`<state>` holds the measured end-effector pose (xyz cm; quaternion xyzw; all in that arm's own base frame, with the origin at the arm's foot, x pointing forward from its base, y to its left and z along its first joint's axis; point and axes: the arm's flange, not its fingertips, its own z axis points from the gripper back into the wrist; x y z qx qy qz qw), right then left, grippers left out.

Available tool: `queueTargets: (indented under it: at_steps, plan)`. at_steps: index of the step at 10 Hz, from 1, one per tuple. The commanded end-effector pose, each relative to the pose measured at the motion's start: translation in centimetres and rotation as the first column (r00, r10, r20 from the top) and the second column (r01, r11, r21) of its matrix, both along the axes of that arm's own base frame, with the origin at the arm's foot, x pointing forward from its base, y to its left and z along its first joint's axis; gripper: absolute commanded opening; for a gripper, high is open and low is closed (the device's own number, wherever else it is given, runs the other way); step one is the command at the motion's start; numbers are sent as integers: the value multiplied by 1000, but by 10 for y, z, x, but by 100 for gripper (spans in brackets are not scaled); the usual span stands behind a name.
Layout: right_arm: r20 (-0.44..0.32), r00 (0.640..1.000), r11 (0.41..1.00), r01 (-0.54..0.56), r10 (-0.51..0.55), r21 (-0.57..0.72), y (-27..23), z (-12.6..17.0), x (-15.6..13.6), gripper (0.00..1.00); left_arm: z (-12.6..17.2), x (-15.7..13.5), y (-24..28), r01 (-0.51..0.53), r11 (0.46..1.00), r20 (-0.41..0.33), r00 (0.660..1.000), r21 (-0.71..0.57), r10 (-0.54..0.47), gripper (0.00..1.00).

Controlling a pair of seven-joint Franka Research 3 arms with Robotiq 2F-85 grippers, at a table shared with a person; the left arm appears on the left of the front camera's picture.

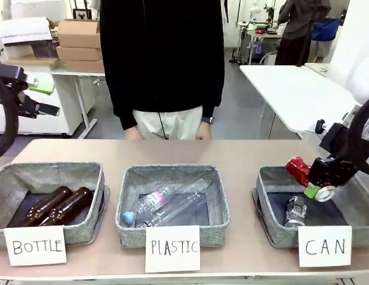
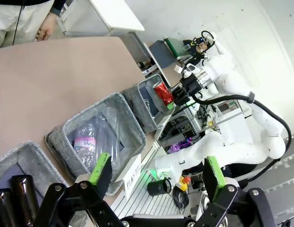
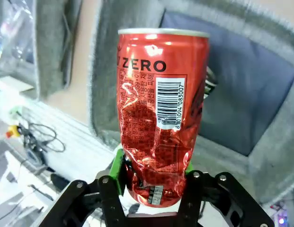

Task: Sort the can waste into the basket.
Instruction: Pick up the can waste from the table and place it in the right Fabric basket.

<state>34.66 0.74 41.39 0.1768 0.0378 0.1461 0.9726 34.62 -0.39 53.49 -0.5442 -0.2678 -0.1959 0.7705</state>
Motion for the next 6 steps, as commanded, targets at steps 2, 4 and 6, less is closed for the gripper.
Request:
queueTargets:
  at_steps: [2,4,6]
  plan:
    - [13,1000,997,25,-26,69,5,-16,1,0,3,-1,0,-4,1000,-6,1000,-17,4,100]
    - [16,999,996,43,-45,81,3,-16,3,100,3,-1,0,-4,1000,-6,1000,-17,4,100]
    - [12,999,997,38,-39,74,2,-13,7,100,3,-1,0,-4,1000,-6,1000,-17,4,100]
